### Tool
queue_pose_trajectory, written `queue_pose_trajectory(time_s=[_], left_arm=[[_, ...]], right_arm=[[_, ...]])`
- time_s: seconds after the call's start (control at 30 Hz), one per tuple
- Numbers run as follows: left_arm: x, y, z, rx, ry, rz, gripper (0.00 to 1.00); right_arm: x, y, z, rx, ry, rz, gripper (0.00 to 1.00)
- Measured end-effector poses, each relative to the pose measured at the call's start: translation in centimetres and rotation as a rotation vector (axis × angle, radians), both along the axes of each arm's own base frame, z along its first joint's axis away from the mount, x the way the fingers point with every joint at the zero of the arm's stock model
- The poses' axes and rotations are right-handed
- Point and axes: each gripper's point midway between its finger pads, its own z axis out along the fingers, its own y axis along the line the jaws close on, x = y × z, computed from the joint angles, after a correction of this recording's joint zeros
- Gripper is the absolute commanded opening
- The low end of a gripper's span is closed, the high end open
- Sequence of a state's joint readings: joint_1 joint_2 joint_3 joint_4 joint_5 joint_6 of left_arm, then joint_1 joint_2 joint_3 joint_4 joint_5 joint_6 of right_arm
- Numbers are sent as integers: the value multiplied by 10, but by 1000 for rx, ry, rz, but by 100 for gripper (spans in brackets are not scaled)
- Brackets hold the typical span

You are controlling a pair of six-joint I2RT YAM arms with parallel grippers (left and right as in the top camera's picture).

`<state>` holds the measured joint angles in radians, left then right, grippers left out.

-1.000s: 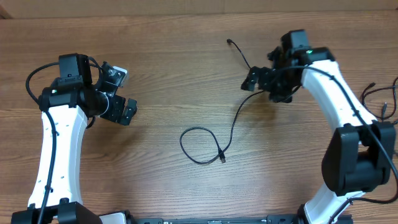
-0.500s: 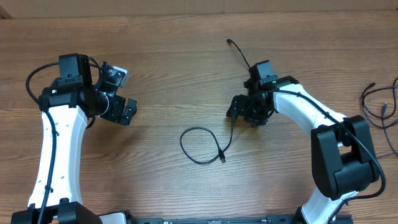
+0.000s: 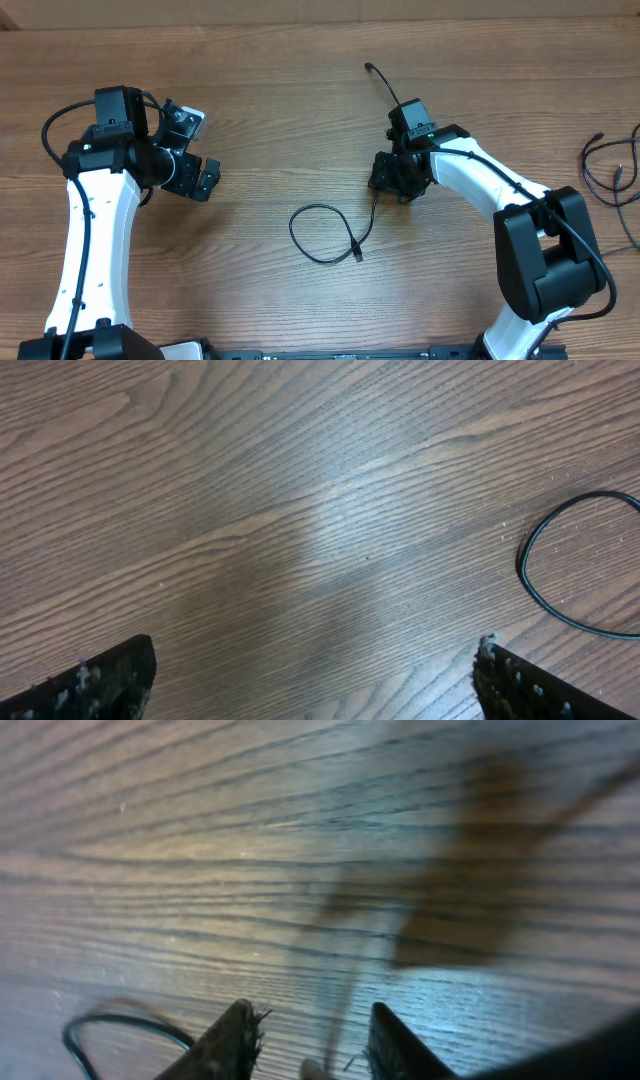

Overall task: Untangle cables
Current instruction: 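Move the right gripper back left and grasp the last black cable, then pull the last black cable right and off the table's right edge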

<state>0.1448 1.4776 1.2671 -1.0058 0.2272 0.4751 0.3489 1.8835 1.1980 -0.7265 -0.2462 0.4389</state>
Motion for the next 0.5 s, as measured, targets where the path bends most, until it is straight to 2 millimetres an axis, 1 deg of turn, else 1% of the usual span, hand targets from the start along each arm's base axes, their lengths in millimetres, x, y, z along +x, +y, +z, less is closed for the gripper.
queue_pose_trajectory(time_s=[0.07, 0.33, 0.43, 0.5], left_arm=[[0, 0, 0, 0, 0, 0, 100], [0, 0, 0, 0, 0, 0, 100], [0, 0, 0, 0, 0, 0, 100], [0, 0, 0, 0, 0, 0, 100]], right_arm=[[0, -1, 0, -3, 1, -3, 4], [-4, -2, -1, -7, 17, -6, 4], [-13, -5, -1, -20, 60, -5, 4], [-16, -6, 4, -28, 81, -5, 4]])
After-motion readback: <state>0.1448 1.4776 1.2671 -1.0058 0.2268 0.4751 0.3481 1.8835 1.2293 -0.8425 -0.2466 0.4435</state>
